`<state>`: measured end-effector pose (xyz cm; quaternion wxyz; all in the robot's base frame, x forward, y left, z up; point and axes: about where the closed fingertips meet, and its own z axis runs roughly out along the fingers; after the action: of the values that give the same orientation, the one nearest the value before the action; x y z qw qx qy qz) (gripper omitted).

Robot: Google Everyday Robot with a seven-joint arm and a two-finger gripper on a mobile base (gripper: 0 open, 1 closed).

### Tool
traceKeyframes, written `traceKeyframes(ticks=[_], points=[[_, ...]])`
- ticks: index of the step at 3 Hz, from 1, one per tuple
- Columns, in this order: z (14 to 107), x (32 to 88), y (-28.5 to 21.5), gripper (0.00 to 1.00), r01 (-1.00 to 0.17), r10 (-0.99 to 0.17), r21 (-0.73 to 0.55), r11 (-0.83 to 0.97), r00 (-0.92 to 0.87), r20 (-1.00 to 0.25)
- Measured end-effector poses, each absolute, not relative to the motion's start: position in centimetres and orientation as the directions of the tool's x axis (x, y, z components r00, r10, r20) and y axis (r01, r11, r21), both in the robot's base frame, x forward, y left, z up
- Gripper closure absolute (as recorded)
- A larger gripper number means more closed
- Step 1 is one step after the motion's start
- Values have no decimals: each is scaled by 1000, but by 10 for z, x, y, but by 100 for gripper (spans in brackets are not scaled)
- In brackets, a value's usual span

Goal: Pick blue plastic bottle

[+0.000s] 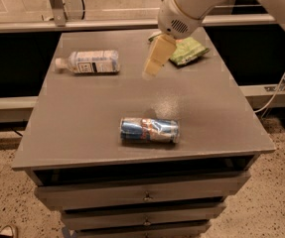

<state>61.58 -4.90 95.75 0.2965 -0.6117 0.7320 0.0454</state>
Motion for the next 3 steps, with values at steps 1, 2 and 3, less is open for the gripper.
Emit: traceKeyframes(ticks=[1,2,3], points=[[938,664,10,0,-917,-803,-258,304,-101,-587],[924,688,46,0,-914,-751,-198,354,-151,-643],[902,710,83,0,-914,-688,-126,385,-194,-699]])
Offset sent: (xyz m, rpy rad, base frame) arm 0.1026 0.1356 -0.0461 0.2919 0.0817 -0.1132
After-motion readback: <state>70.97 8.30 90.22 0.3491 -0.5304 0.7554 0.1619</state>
